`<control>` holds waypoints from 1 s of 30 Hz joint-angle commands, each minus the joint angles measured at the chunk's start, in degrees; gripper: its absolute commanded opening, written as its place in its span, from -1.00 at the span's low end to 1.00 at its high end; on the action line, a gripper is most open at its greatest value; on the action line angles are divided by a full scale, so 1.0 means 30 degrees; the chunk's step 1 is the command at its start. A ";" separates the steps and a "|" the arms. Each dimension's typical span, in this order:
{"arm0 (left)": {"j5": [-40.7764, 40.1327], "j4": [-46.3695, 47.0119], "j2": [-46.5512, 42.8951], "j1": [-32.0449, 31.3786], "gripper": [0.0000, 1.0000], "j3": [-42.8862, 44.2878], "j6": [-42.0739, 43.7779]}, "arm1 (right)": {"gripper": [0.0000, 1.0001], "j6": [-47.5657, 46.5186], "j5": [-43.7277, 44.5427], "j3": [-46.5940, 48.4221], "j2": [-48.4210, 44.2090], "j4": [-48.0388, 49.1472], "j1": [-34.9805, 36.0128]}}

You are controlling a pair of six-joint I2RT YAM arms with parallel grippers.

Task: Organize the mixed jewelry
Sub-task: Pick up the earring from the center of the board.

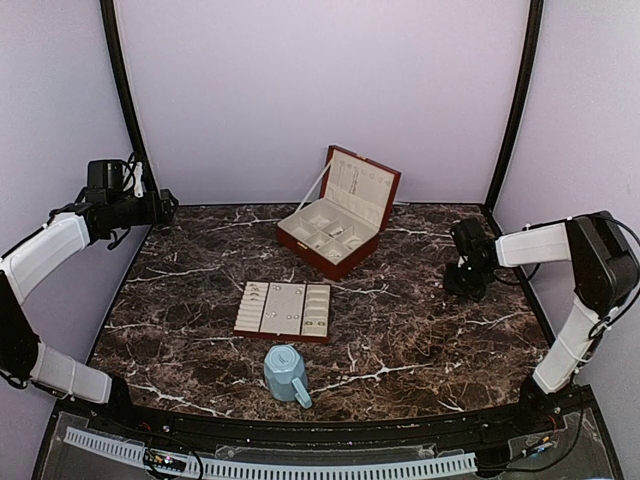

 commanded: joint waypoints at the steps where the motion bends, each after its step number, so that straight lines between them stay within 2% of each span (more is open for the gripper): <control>1: 0.0129 0.0372 -0.0591 0.0069 0.94 -0.0287 0.0242 | -0.40 0.0097 0.0448 -0.0339 0.0231 0.0578 -0.0077; 13: 0.0317 0.0460 -0.0902 0.0068 0.94 -0.0449 0.0124 | -0.46 0.0595 0.0392 -0.1220 -0.0406 0.0678 0.0098; 30: 0.0372 0.0595 -0.1149 0.0069 0.94 -0.0544 0.0083 | -0.66 0.0525 0.0886 -0.1267 -0.0638 0.0445 0.0660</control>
